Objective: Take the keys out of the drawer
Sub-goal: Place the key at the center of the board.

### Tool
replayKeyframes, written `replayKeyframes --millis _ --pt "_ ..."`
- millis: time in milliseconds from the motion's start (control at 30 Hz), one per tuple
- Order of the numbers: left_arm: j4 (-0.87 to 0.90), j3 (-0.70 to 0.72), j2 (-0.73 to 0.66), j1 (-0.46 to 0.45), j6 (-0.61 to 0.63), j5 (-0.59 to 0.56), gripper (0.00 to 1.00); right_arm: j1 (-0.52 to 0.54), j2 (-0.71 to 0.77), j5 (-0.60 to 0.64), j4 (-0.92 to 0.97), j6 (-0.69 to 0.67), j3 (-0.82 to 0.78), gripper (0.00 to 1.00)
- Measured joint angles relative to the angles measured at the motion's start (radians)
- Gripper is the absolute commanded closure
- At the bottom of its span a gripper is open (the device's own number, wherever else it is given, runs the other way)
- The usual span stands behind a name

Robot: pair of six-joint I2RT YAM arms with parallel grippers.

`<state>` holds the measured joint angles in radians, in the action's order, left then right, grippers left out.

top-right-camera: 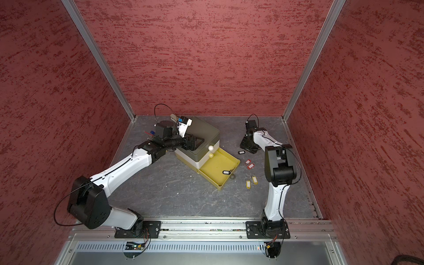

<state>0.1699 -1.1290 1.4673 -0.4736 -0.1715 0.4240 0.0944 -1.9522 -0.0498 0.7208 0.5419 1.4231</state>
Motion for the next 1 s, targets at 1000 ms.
replayKeyframes --millis 1000 --pt "0.022 0.0 -0.016 -0.007 -0.001 -0.01 0.0 0.087 0.526 -0.183 0.115 -0.053 -0.182 0.02"
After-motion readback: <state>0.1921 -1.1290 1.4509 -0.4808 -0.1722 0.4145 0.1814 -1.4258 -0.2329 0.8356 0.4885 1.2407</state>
